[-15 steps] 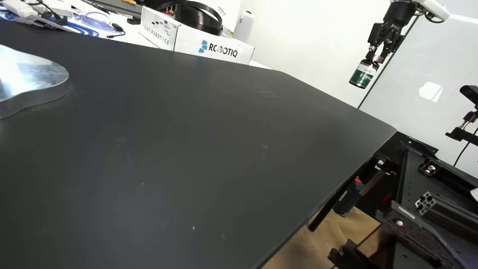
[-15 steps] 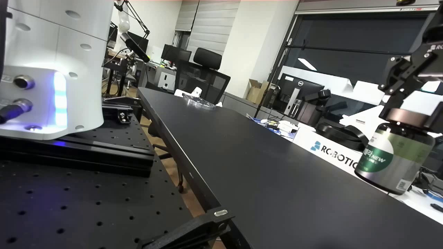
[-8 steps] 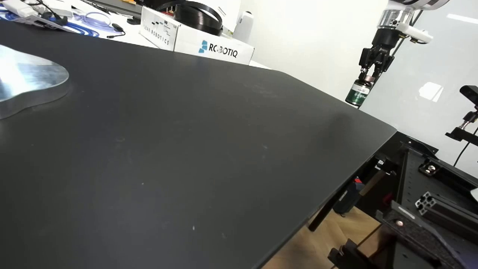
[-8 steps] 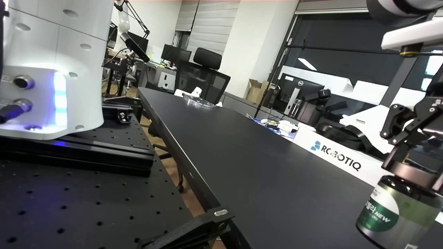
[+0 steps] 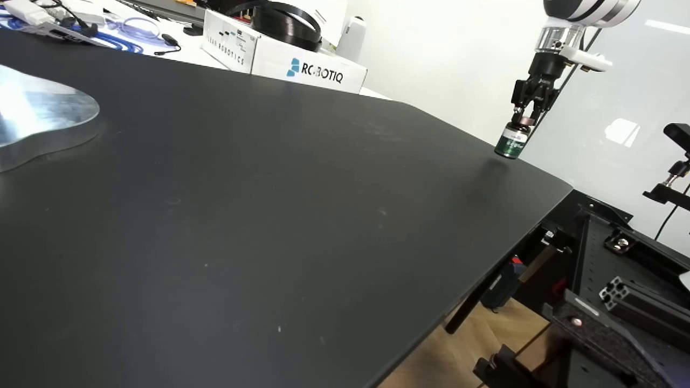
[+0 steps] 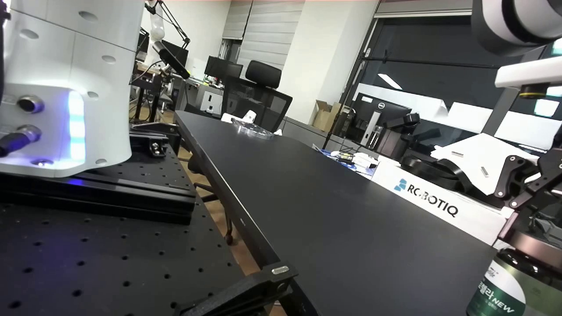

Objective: Pick the bottle and move it to the right on the table

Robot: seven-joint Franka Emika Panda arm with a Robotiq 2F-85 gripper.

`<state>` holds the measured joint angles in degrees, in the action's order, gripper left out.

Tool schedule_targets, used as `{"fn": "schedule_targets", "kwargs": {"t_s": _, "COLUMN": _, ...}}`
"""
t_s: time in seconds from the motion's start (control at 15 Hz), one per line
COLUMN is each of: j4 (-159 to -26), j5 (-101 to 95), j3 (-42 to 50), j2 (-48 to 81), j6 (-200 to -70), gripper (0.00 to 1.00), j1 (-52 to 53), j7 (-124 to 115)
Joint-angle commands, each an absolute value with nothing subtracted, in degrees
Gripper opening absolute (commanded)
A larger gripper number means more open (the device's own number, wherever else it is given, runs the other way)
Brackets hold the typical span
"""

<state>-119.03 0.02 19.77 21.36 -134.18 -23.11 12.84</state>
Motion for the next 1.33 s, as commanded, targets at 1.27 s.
{"fn": "schedule_targets", "kwargs": {"t_s": 1.27, "j4": -116.05, "j5": 7.7, "j3": 15.49, "j2": 24.29, "j6": -135.08, "gripper": 0.6, "j1": -27.36, "j7": 17.49}}
